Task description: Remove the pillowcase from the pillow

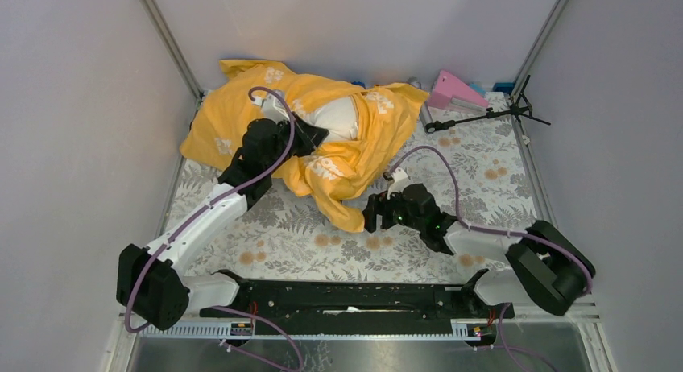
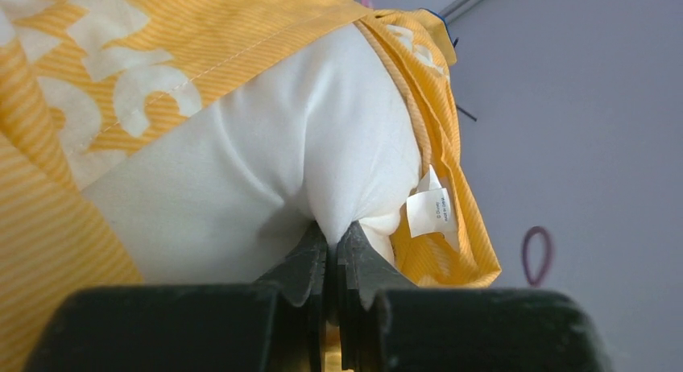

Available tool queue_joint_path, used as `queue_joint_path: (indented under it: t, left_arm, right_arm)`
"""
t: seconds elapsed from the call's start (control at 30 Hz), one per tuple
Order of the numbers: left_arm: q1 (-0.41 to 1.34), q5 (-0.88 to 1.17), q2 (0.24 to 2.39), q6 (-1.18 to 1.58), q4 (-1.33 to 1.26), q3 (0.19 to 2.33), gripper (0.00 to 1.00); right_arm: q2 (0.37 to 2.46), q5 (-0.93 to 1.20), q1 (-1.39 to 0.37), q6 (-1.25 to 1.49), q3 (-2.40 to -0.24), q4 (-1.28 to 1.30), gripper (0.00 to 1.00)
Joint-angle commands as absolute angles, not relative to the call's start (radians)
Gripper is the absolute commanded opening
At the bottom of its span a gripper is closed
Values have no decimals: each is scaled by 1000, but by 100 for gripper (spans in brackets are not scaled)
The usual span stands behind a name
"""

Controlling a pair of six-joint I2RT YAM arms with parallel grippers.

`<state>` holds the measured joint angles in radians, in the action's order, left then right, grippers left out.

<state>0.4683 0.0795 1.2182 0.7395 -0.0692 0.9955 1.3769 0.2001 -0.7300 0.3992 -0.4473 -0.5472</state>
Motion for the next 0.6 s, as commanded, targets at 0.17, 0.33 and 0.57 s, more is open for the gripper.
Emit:
queue_joint_path:
  t: [0.17, 0.33, 0.57]
  left_arm:
    - [466, 136, 1250, 771, -284, 876, 0]
    - [468, 213, 1314, 832, -375, 835, 0]
    - [477, 280, 1332, 863, -409, 882, 0]
  right_arm:
    - [1182, 282, -738, 383, -311, -822, 100]
    - [1221, 312, -738, 384, -332, -813, 100]
    - [1347, 308, -751, 375, -430, -697, 100]
